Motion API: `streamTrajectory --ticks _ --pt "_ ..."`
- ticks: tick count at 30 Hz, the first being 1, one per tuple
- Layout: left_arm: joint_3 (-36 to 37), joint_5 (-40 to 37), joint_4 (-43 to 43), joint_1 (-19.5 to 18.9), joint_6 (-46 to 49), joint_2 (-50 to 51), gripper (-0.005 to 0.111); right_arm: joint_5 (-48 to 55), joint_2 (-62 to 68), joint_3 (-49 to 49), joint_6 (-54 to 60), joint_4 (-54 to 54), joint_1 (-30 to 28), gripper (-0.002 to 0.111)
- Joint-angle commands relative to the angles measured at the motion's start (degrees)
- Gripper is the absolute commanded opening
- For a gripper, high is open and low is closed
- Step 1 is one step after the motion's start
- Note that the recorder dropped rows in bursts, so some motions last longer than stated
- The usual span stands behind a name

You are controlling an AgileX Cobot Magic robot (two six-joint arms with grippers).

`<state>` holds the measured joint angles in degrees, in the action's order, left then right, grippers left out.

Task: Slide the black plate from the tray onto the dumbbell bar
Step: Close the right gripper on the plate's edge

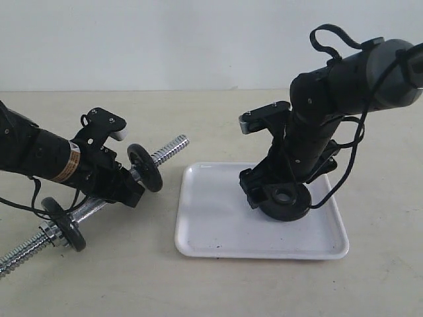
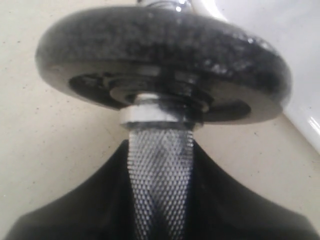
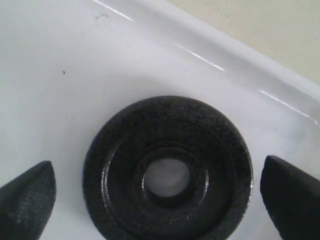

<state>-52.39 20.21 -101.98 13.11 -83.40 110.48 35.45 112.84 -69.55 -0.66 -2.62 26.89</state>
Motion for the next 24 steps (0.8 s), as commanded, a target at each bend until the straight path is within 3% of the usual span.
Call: streamTrajectory --ticks 1,24 --pt "-0.8 2.4 2.0 0.2 -0.5 -2.8 0.004 -0.1 -0.1 0.3 -0.7 -1.1 -0.4 0.104" --pt "-0.8 2.3 2.0 0.1 -0.5 -2.8 0.004 7.1 9.6 0.3 -0.4 2.6 -1.8 0.104"
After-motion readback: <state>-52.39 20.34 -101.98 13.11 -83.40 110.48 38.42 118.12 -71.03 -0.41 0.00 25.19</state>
